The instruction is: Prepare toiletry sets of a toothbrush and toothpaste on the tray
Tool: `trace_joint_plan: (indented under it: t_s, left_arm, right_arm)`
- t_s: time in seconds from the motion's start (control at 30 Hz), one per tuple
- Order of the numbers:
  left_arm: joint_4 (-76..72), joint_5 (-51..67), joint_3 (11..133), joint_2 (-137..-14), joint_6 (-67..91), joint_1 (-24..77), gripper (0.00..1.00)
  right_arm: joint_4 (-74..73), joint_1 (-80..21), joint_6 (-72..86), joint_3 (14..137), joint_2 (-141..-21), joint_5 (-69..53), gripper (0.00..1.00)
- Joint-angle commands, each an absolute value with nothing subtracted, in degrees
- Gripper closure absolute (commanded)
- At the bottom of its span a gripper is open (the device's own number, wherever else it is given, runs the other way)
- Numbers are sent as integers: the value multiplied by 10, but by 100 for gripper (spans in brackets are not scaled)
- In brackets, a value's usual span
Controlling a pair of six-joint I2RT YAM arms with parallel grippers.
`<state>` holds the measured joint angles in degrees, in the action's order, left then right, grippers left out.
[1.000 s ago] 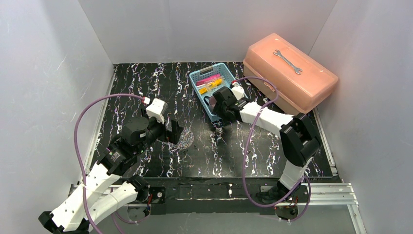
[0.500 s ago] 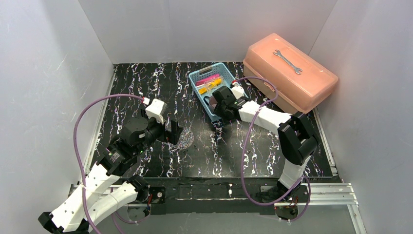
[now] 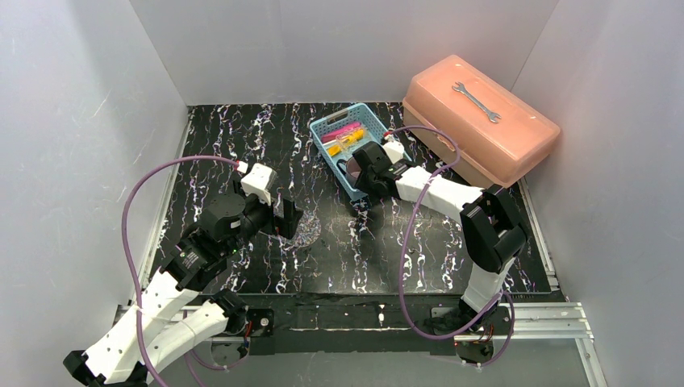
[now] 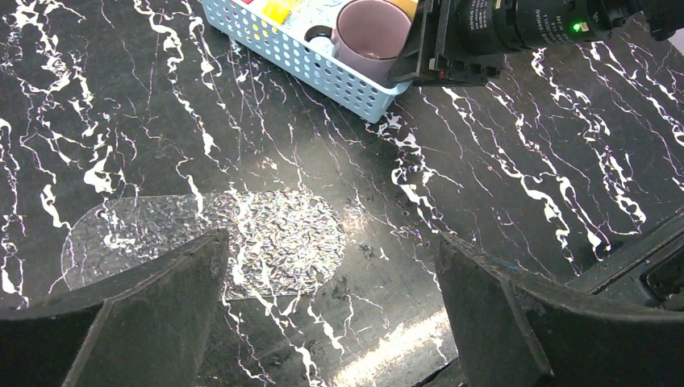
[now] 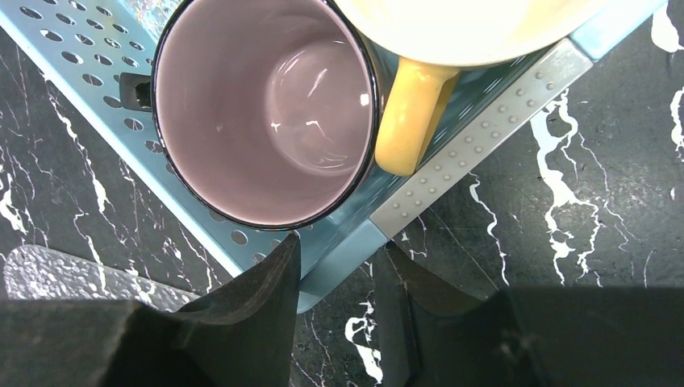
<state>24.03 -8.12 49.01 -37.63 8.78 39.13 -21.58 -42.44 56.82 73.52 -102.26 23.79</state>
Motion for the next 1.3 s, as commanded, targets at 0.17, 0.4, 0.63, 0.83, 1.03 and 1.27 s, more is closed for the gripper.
trace_joint_plan:
  t_s: [0.17, 0.4, 0.63, 0.83, 1.03, 1.27]
  left_arm:
    - [243, -93, 496, -379, 79, 393, 2]
    - [242, -94, 496, -382, 78, 393, 2]
    - [243, -94, 496, -384, 78, 393, 2]
    - [244, -94, 496, -385, 78, 393, 2]
    - [243, -93, 496, -386, 77, 392, 2]
    - [243, -93, 497, -387, 77, 393, 2]
  right_arm:
    - [-223, -426, 469, 737, -1009, 219, 99]
    - [-212, -415, 402, 727, -1014, 160, 99]
    - [-209, -400, 305, 720, -1014, 101, 99]
    - [-227, -395, 226, 721, -1024, 71, 99]
    - [-251, -388, 156, 722, -1025, 50, 99]
    - [-276, -384, 72, 724, -1023, 46, 99]
